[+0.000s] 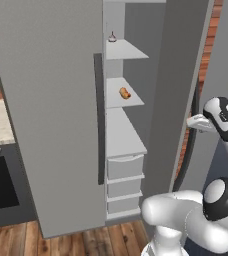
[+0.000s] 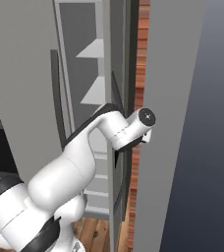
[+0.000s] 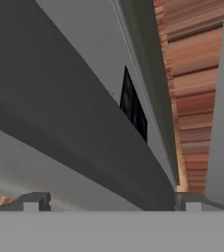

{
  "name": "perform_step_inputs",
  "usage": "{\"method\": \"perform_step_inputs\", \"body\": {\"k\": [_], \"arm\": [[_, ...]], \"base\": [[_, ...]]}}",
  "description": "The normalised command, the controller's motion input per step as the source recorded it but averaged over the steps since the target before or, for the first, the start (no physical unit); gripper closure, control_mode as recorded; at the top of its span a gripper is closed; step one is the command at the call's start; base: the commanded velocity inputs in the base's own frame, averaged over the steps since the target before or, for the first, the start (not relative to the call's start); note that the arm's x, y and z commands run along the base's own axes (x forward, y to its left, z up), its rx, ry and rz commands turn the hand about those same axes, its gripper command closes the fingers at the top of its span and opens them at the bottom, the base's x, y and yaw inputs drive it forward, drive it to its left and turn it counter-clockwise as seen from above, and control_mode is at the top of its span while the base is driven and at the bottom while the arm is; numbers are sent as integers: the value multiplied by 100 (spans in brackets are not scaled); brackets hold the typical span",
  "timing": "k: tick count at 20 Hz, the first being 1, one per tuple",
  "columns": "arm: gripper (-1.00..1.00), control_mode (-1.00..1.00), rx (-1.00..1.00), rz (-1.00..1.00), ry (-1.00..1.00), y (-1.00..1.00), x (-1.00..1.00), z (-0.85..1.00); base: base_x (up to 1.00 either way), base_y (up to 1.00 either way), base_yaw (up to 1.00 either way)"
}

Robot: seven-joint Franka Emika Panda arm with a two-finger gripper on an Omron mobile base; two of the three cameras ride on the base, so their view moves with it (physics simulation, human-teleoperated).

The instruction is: Store the hot dog in the freezer for long-term storage. Close the freezer door after placing the cooked food.

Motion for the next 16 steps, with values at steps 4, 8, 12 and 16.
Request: {"method": "perform_step_inputs", "body": {"k": [4, 8, 12, 16], "arm": [[-100, -100, 0, -9, 0, 40, 6, -11], [-100, -100, 0, -10, 0, 42, 16, -1], [-100, -100, 0, -10, 0, 37, 27, 0], [-100, -100, 0, -11, 0, 44, 28, 0]], "base": [[0, 0, 0], [0, 0, 0], [0, 0, 0], [0, 0, 0]]}}
